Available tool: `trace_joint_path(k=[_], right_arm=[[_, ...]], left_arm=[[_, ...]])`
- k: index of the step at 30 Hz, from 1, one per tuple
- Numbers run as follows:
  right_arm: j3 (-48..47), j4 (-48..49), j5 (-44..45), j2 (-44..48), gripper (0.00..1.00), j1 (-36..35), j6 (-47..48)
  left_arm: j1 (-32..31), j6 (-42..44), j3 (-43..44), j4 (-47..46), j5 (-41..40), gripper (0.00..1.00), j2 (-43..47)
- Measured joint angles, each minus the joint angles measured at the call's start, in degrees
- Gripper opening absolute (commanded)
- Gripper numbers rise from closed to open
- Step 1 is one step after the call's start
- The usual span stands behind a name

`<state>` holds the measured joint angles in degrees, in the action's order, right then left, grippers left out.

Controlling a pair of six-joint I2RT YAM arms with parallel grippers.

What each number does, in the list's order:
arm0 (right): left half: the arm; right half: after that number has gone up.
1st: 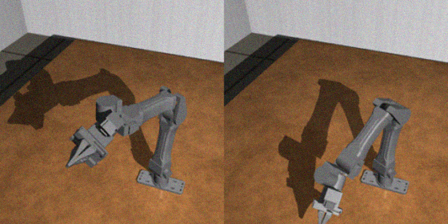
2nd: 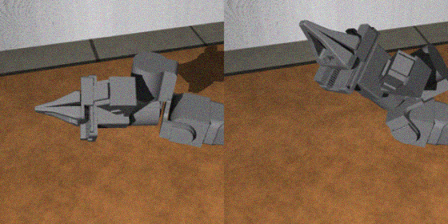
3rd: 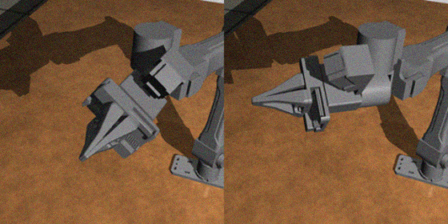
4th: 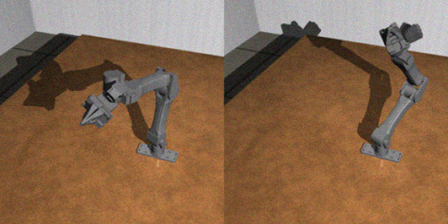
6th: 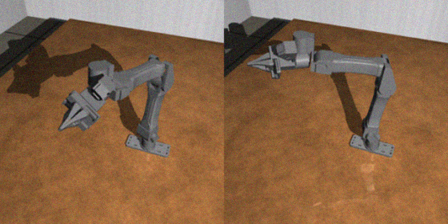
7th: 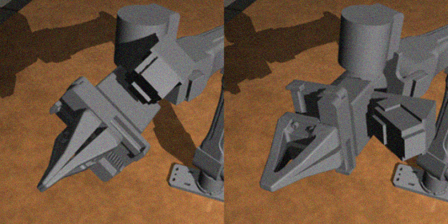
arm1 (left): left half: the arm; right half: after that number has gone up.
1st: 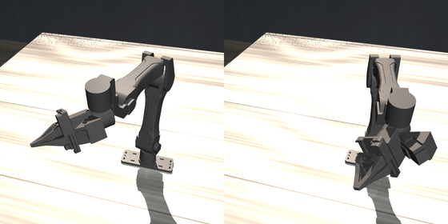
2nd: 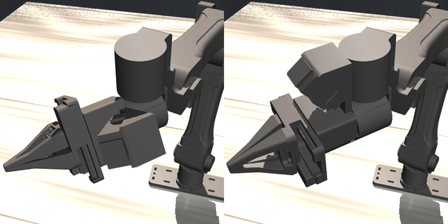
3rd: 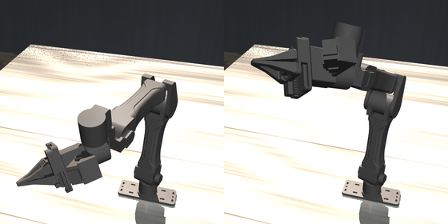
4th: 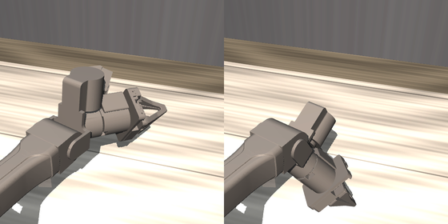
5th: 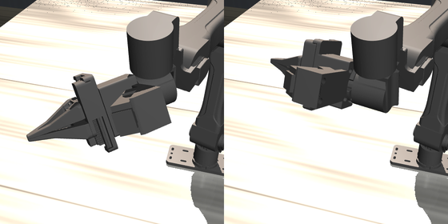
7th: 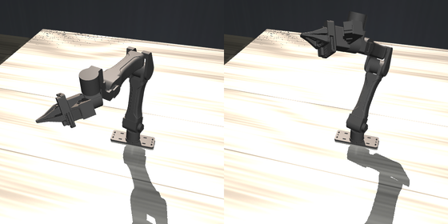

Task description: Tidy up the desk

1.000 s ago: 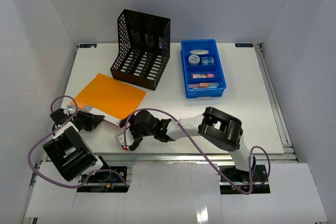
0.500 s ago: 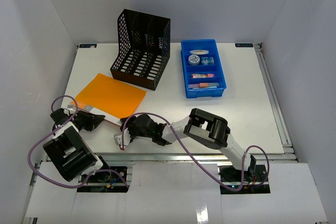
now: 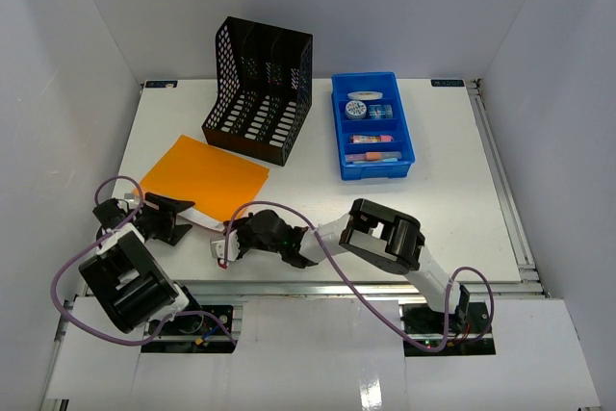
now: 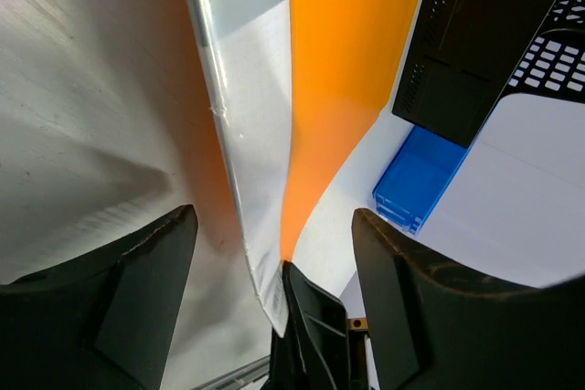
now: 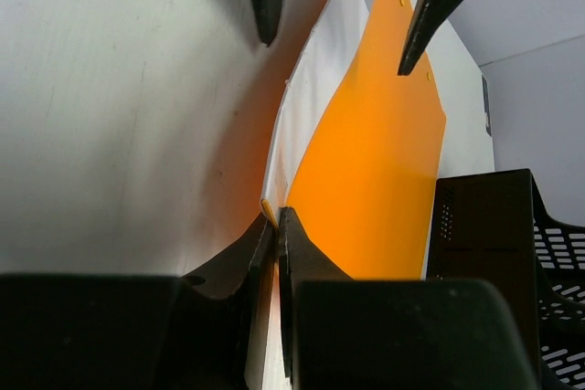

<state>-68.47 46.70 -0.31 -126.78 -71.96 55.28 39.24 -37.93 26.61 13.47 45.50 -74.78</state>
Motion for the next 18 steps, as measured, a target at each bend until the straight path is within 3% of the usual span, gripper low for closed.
trace_joint_path(k=[12,16,18], right_arm=[[0.1,-6.6,-1.6,9.0,0.08,0.0,-11.9],[1.0,-9.4,-3.0,11.2,0.08,-0.1,-14.3],[1.5,-10.2,-3.8,11.8,0.08,-0.1,-14.9]], left_arm=[[0.0,-1.9,-0.7,-3.6,0.2,0.78,-0.7],[-0.1,-4.0,-0.8,-6.6,1.0,0.71,-2.6],[-0.1,-4.9,-0.8,-7.7,1.0,0.59,-2.6]])
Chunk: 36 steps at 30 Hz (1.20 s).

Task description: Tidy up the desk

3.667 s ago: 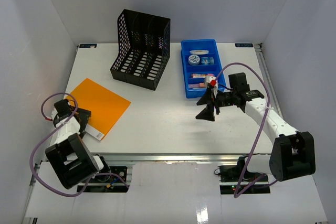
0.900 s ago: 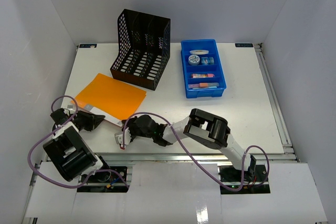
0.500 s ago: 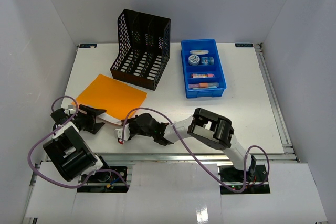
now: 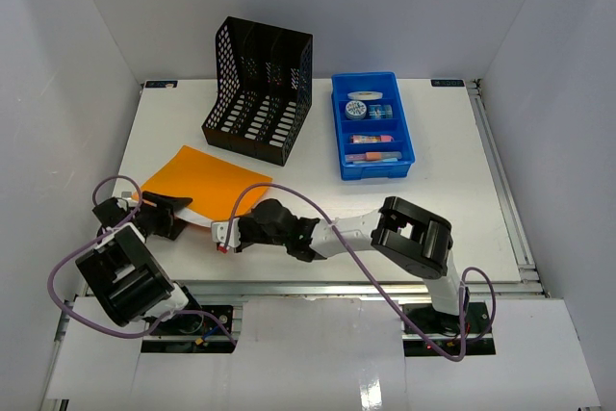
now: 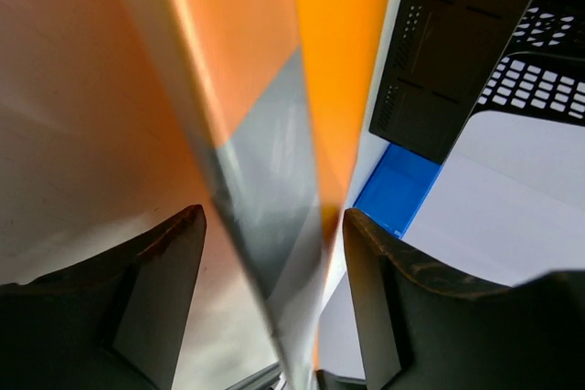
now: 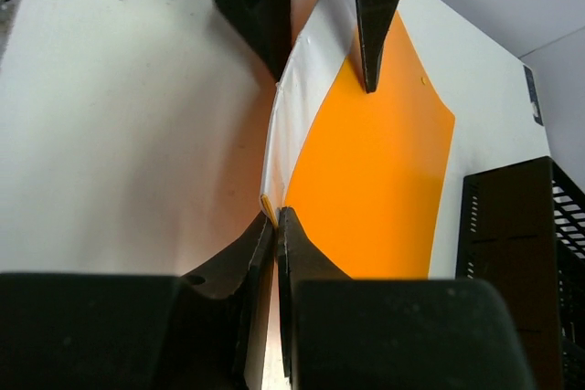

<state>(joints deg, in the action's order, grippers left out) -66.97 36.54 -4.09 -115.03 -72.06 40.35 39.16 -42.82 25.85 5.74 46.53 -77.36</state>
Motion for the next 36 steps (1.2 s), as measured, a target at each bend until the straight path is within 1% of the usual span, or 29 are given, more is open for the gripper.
trace_joint_path(k=[1,2,4,5,7,9,10,11,13,14,15,16,17,21,23,25,28,31,35,36], right_arm=[[0.2,-0.3,-0.4,0.2,0.08,0.0,-0.3],[0.3,-0.6,-0.6,0.3,0.08,-0.1,-0.6],[0.3,-0.9,-1.0,0.4,0.08,-0.2,-1.0],[0.3,-1.1,-1.2,0.4,0.08,-0.2,-1.2],[0.3,-1.5,-1.7,0.4,0.09,-0.3,-1.7],[0.3,-2.2,-2.2,0.8,0.13,-0.4,-2.3],[0.3,-2.6,-2.3,1.1,0.17,-0.5,-2.5],[0.3,-3.1,-2.5,1.5,0.28,-0.5,-2.7],[0.3,-4.3,-3.1,2.7,0.59,-0.5,-3.0],[0.3,-5.0,-3.4,3.2,0.72,-0.5,-3.1],[0.3,-6.2,-4.2,3.9,0.83,-0.5,-3.4],[0.2,-7.9,-5.1,4.7,0.91,-0.5,-3.6],[0.1,-10.1,-6.0,5.6,0.95,-0.5,-3.8],[-2.9,-21.7,-12.7,9.6,0.90,0.3,-3.1],[-6.3,-30.6,-18.4,11.9,0.90,1.9,-1.8],[-9.7,-38.8,-24.7,14.5,0.90,5.1,-0.4],[-12.9,-48.7,-33.0,19.3,0.90,12.5,2.3],[-12.8,-56.0,-37.1,25.1,0.90,21.7,5.1],[-9.2,-60.8,-41.3,31.3,0.90,30.4,6.7],[-7.5,-60.7,-42.7,32.5,0.90,32.2,6.8]], left_arm=[[0.0,-0.4,0.0,-0.6,0.0,0.56,0.0],[0.0,-0.8,0.0,-1.1,0.0,0.47,0.2],[0.0,-1.4,0.0,-1.8,0.1,0.36,0.7],[0.0,-1.7,0.0,-1.9,0.1,0.27,1.0],[0.0,-2.5,0.0,-2.0,0.3,0.15,2.0],[0.0,-3.3,-0.2,-2.2,0.6,0.01,3.2],[0.0,-3.6,-0.4,-2.3,0.8,0.00,3.9],[0.0,-3.9,-0.5,-2.3,1.0,0.00,4.8],[0.0,-4.5,-0.7,-2.3,1.6,0.00,7.0],[0.0,-4.7,-0.8,-2.3,2.0,0.00,8.2],[-0.1,-4.7,-0.8,-2.3,2.0,0.00,9.5],[-0.1,-4.6,-0.8,-2.4,2.0,0.00,10.9],[-0.1,-4.4,-0.8,-2.5,1.9,0.00,12.4],[-0.1,-3.1,0.2,-1.6,0.6,0.00,19.0],[-0.1,-1.8,2.0,-0.2,-0.3,0.00,21.3],[-0.1,-1.0,3.9,0.4,-1.2,0.00,22.9],[-0.2,0.0,7.2,1.5,-3.0,0.00,25.3],[-0.6,0.6,11.3,2.3,-4.9,0.00,27.1],[-2.4,1.1,17.6,2.5,-6.6,0.00,27.4],[-3.8,1.5,20.2,3.7,-7.0,0.00,26.9]])
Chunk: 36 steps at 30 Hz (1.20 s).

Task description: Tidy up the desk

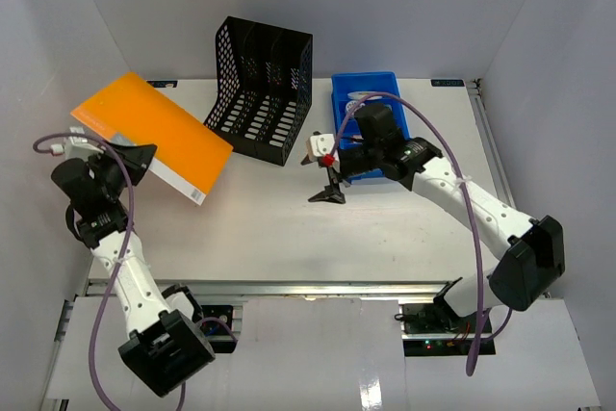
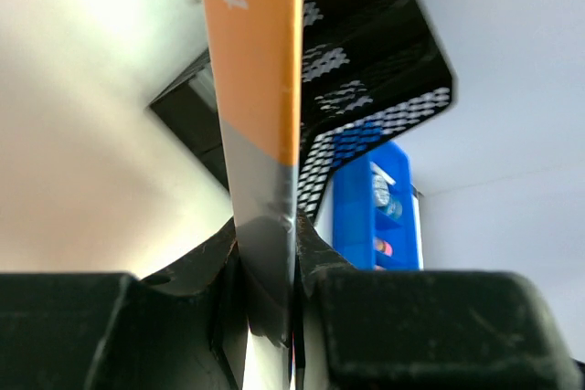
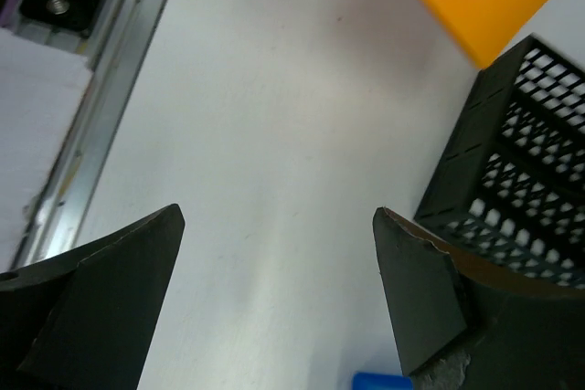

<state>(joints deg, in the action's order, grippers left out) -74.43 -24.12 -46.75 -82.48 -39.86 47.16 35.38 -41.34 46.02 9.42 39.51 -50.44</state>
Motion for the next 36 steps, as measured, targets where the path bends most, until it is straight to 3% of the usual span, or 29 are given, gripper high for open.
trace_joint_path(k=[9,16,21,36], right_arm=[[11.1,-3.7,-10.1,4.3,0.90,11.0,-0.7],[16.4,-4.3,-13.9,8.2,0.91,14.4,-1.1],[20.3,-4.3,-13.7,12.0,0.91,16.5,-0.7],[23.7,-2.9,-13.6,14.6,0.91,21.5,-0.6]], left_arm=[[-20.4,4.3,21.7,-1.6,-2.3,0.00,-9.2],[-31.6,10.8,28.8,-1.8,-3.2,0.00,-16.8],[-41.0,18.2,32.4,-3.2,-8.9,0.00,-24.1],[-43.5,29.7,35.5,-10.2,-16.3,0.00,-32.3]])
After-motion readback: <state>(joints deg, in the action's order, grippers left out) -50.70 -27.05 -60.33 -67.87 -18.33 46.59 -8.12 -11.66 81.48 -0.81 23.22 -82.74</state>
